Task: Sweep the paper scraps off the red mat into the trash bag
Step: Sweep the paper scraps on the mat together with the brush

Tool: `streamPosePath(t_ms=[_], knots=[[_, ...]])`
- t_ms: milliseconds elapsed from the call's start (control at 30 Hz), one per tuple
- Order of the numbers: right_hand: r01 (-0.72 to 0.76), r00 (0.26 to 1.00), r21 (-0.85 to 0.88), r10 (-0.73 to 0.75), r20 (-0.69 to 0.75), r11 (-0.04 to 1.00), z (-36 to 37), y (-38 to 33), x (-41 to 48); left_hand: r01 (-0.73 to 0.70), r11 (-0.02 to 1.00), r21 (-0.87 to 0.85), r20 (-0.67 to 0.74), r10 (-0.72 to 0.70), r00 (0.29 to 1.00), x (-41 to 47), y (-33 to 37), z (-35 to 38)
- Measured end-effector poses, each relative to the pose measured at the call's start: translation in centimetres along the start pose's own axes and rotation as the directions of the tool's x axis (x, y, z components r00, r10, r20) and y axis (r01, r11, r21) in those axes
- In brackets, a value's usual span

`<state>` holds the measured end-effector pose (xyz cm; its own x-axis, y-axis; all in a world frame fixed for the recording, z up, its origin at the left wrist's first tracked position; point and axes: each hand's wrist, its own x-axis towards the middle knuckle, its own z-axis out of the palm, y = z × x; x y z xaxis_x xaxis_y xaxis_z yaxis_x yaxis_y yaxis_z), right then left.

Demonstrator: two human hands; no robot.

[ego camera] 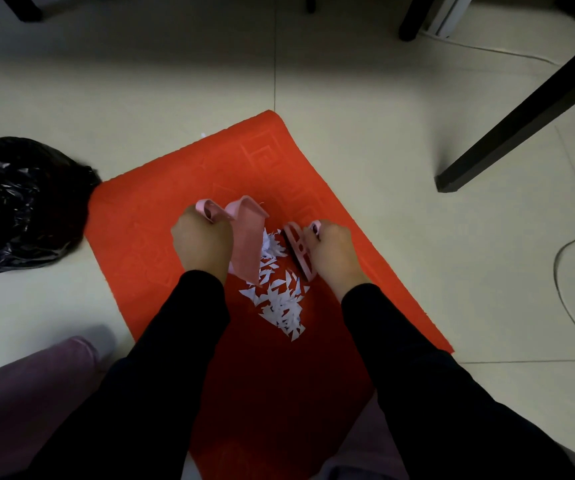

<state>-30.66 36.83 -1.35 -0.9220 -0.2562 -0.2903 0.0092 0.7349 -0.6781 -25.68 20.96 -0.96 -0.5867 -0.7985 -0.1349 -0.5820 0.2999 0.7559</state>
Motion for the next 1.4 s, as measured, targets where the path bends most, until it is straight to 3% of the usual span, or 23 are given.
streamPosePath(t_ms=[200, 467, 700, 900, 1033, 1233, 1400], knots=[[-0.043, 0.999, 0.041, 0.044, -0.017, 0.998, -1.4, 0.4, -0.2, -0.026, 1.0, 0.014, -0.007, 0.027, 1.0, -0.7, 0.5, -0.2], [-0.156, 0.969, 0.062, 0.164, -0.185, 0.986, -2.9, 3.0, 1.6, -0.02, 1.0, -0.008, 0.002, 0.02, 1.0, -0.5, 0.4, 0.9], [-0.201, 0.964, -0.013, 0.196, -0.181, 0.979, -1.5, 4.2, 2.4, -0.036, 0.999, -0.005, 0.046, 0.037, 0.998, -1.1, 0.9, 2.5], [-0.141, 0.99, -0.096, 0.139, -0.026, 0.985, -0.6, 3.3, 1.8, -0.039, 0.999, -0.002, 0.048, 0.039, 0.998, -1.7, 0.7, 2.6], [-0.125, 0.991, -0.045, 0.127, 0.035, 0.991, -0.9, 3.1, 0.6, -0.025, 1.0, -0.001, 0.048, 0.025, 0.999, -2.0, 0.6, 2.4], [-0.124, 0.985, 0.132, 0.138, -0.102, 0.983, -3.3, 3.2, 0.3, -0.044, 0.999, -0.016, 0.045, 0.045, 0.998, -2.4, 0.6, 1.9], [-0.18, 0.978, 0.064, 0.186, -0.097, 0.982, -3.0, 3.7, 0.7, -0.032, 0.998, -0.057, 0.041, 0.034, 0.999, -2.2, 0.5, 1.8]])
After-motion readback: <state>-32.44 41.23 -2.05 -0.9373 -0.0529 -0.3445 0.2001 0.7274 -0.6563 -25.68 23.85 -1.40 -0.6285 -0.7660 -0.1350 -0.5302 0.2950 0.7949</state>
